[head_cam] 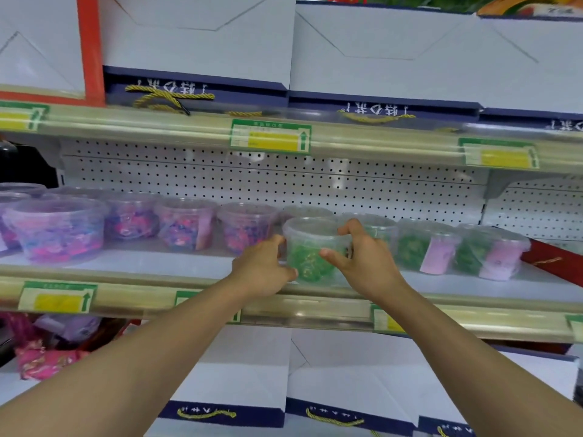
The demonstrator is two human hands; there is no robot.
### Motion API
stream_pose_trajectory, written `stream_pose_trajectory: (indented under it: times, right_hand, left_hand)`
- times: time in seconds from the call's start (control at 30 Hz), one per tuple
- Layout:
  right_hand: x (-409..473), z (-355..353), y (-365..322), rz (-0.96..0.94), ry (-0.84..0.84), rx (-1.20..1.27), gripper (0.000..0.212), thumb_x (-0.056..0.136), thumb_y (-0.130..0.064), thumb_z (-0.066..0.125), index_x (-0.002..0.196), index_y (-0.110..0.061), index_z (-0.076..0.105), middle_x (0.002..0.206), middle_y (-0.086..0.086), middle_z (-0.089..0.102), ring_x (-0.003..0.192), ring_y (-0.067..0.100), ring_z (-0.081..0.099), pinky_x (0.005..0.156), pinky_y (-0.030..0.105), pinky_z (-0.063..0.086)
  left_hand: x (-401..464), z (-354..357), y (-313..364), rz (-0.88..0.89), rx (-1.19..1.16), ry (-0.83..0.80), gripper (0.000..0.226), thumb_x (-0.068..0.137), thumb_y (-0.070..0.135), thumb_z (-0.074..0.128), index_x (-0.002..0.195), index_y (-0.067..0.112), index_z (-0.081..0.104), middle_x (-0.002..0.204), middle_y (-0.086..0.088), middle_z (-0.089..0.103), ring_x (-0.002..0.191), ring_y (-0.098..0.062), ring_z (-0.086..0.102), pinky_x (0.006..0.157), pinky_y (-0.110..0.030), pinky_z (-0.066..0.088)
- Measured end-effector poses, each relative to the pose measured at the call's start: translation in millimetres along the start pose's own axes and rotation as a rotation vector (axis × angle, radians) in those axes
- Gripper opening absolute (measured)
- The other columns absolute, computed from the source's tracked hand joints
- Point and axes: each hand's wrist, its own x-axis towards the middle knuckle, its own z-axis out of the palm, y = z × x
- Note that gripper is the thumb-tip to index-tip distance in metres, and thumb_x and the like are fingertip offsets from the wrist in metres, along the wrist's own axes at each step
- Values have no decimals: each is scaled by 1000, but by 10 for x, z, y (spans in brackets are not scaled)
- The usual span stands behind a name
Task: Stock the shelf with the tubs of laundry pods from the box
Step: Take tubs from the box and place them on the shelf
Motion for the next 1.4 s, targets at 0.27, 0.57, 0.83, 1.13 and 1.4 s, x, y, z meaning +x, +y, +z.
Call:
stream_pose_trajectory:
  times: [0.27,0.57,0.83,1.13,1.4]
  right_hand:
    - [-202,-112,-13,-22,-183,-95,81,88,-45,56,147,-26,4,126,14,53,117,33,50,92,42,45]
    - [-955,-282,112,-387,-94,-234,62,91,-33,56,144,-20,27,148,4,29,135,24,30,103,32,32]
    - [-1709,248,500,-349,-390,-166,50,93,-32,52,138,-18,36,136,4,43,122,24,44,89,33,41]
    - [-2665,995,1027,-156,-672,-159,48,90,-33,54,134,-18,41,134,5,46,120,28,49,90,38,46]
    - [-3584,1514,1453,60,-871,-179,44,90,-31,53,131,-17,42,127,6,48,115,28,51,87,37,45]
  left_hand:
    - [-159,-7,-77,-27,190,110,66,82,35,65,139,23,34,139,1,48,129,-25,41,103,-43,37]
    - [-937,39,17,45,260,222,55,83,24,64,133,19,40,130,-5,52,120,-25,49,96,-42,44]
    - [-1848,781,-302,-188,220,-29,49,86,29,61,130,23,41,123,-1,56,113,-22,54,91,-40,48]
    - [-2613,1637,-923,-353,177,-274,40,88,28,59,125,22,46,120,-1,58,108,-20,56,89,-35,48]
    - [-3250,2350,-1577,-494,92,-453,34,85,23,60,118,22,53,110,0,64,106,-22,59,91,-31,46]
